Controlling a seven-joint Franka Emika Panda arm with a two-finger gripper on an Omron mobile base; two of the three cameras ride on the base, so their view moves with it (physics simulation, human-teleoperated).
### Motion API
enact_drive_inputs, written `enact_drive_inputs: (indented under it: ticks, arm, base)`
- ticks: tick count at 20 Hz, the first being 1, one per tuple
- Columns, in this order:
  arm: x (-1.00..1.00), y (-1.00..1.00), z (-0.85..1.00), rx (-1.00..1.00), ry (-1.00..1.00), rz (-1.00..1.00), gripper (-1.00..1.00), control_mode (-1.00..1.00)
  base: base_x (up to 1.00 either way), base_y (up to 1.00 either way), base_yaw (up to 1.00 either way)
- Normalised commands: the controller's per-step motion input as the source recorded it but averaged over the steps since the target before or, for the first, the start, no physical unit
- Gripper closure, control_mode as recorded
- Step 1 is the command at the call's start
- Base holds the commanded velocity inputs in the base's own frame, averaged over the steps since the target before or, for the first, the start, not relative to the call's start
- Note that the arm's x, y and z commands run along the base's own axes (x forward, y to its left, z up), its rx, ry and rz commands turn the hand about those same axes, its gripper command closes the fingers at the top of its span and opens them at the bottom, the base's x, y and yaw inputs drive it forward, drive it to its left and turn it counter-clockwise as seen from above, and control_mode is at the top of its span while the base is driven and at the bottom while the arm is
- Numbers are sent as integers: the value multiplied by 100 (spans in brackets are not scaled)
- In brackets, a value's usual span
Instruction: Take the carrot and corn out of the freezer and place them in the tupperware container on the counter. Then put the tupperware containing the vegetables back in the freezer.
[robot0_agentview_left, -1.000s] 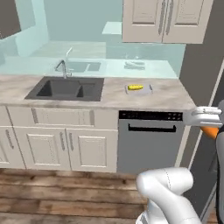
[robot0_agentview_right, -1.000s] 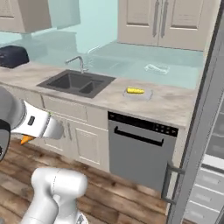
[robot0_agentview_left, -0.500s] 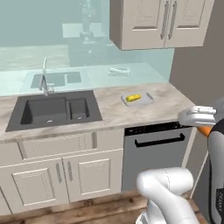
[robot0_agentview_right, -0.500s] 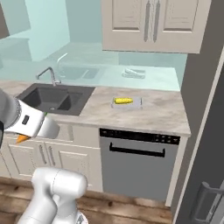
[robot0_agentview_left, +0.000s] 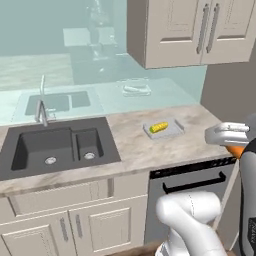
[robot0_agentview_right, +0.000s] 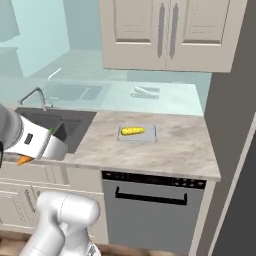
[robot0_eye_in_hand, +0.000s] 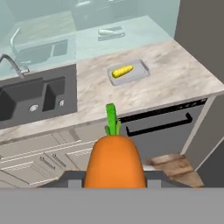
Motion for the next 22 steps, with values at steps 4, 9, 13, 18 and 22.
enact_drive_inputs:
  ticks: [4,9,13,18,22]
  arm:
    - [0,0,0,0,0,0,100,100]
    - [0,0,0,0,0,0,100,100]
    - [0,0,0,0,0,0,100,100]
    - [0,0,0,0,0,0,100,100]
    - [0,0,0,0,0,0,100,100]
  base:
    - [61,4,0]
    - [63,11,0]
    - [49,9,-1]
    - [37,4,-1]
    - [0,0,0]
